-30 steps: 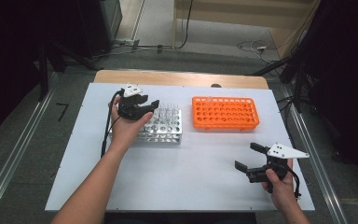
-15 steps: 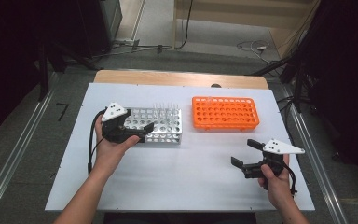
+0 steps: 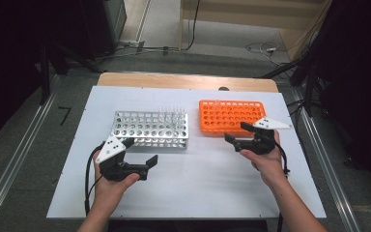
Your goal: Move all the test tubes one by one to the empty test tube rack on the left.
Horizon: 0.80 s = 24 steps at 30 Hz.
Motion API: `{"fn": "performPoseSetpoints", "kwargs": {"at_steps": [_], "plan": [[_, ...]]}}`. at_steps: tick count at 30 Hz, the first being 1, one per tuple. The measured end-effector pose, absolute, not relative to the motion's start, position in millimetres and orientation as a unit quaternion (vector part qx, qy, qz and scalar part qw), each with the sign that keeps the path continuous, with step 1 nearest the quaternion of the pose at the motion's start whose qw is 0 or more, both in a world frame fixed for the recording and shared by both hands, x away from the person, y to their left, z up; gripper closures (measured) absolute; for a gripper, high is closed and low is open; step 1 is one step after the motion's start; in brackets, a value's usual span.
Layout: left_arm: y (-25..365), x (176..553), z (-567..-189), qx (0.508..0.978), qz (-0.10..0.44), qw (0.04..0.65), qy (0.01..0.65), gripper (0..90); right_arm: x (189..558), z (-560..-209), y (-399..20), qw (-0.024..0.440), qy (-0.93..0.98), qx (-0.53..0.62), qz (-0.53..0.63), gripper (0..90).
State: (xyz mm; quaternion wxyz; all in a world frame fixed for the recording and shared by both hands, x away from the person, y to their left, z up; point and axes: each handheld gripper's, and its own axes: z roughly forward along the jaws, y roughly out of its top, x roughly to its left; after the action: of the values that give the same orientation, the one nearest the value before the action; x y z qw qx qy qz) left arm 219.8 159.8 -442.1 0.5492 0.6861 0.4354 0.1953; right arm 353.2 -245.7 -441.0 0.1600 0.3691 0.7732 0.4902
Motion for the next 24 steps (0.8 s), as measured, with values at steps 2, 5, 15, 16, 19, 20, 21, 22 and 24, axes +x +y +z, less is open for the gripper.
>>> {"fn": "performPoseSetpoints", "kwargs": {"at_steps": [2, 5, 15, 16, 19, 20, 21, 22, 24], "plan": [[162, 214, -444, 0.685, 0.197, 0.549, 0.437, 0.0, 367, -442, -235, 0.169, 0.770, 0.380, 0.484, 23.0], [167, 210, -446, 0.679, 0.198, 0.553, 0.441, 0.0, 387, -447, -220, 0.178, 0.769, 0.393, 0.472, 31.2], [166, 208, -449, 0.682, 0.196, 0.550, 0.440, 0.0, 436, -463, -184, 0.177, 0.763, 0.438, 0.442, 47.7], [166, 209, -449, 0.679, 0.194, 0.553, 0.442, 0.0, 438, -464, -180, 0.179, 0.764, 0.440, 0.436, 48.5], [169, 211, -449, 0.676, 0.190, 0.555, 0.447, 0.0, 445, -467, -170, 0.195, 0.764, 0.453, 0.417, 51.7], [170, 211, -450, 0.676, 0.191, 0.554, 0.446, 0.0, 446, -467, -167, 0.205, 0.764, 0.452, 0.411, 53.6], [171, 212, -450, 0.674, 0.189, 0.556, 0.448, 0.0, 447, -467, -164, 0.217, 0.764, 0.454, 0.405, 56.2], [172, 212, -450, 0.672, 0.189, 0.558, 0.449, 0.0, 447, -467, -162, 0.224, 0.764, 0.458, 0.396, 60.3], [174, 213, -450, 0.672, 0.190, 0.556, 0.450, 0.0, 449, -465, -160, 0.231, 0.757, 0.473, 0.387, 67.5]]}}
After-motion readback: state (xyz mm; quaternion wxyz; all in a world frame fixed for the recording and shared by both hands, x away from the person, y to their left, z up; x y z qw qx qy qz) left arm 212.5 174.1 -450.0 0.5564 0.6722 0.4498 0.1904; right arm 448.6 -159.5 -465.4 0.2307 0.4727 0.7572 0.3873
